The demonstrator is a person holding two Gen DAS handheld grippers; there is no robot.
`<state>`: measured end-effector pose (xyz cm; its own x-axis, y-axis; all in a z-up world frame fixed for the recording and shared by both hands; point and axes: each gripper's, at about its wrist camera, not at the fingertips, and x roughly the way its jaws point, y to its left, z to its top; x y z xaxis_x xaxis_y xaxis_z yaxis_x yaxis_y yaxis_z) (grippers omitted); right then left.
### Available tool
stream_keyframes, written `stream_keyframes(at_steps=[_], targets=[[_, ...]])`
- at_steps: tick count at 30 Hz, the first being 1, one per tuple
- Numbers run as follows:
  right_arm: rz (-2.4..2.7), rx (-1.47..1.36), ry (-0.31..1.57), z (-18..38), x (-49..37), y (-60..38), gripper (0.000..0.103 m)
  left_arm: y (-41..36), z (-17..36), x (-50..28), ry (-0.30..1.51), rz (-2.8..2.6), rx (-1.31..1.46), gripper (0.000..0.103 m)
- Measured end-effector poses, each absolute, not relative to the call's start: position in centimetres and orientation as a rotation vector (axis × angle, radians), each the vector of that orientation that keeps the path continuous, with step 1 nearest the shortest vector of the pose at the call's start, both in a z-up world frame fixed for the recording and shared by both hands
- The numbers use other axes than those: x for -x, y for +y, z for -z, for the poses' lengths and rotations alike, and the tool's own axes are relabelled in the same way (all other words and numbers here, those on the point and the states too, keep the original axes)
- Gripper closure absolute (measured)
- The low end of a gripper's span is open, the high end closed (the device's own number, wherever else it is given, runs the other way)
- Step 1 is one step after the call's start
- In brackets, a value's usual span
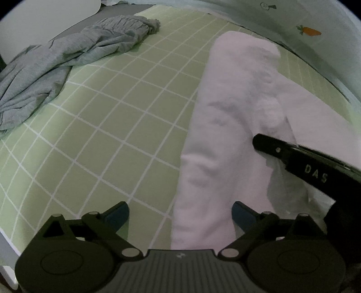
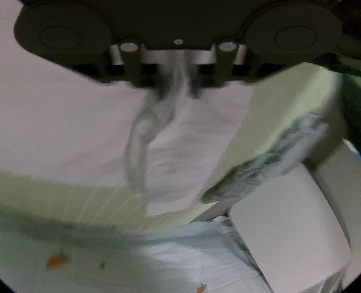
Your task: Fold clothes
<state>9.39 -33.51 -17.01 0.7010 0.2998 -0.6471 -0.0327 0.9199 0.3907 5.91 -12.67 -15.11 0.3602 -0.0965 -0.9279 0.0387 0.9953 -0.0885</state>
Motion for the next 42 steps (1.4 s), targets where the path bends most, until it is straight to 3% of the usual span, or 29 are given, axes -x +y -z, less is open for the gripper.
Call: stream_keyframes(at_steps=[11,18,23,29,35,37,42], targets=[[-0.110,-0.164,0.598,8.7,-3.5,-34.6,0.093,-13.2,12.2,-5.5,1.118,0.191,0.127,0.005],[0.131,-0.262,0.742,12.0,-0.8,-40.9,0.090,-17.3,14.1,-4.5,1.188,0.285,0.020,0.005],[0.201,-0.269,0.807,15.3,0.0,-41.2,0.066,-18.3,15.7,-3.9,1.248,0.274,-0.015,0.005],[0.242,-0.256,0.835,15.6,0.6,-40.6,0.034,-18.6,15.6,-4.0,1.260,0.257,-0.006,0.004],[0.236,-0.246,0.866,15.9,3.0,-40.7,0.010,-18.5,15.5,-3.8,1.261,0.236,-0.008,0.003],[0.239,-0.248,0.870,15.9,3.9,-40.8,0.003,-18.4,15.4,-3.7,1.264,0.227,-0.007,0.003],[0.250,-0.258,0.862,15.3,6.1,-41.5,0.001,-18.9,15.1,-3.4,1.261,0.194,-0.029,0.003]])
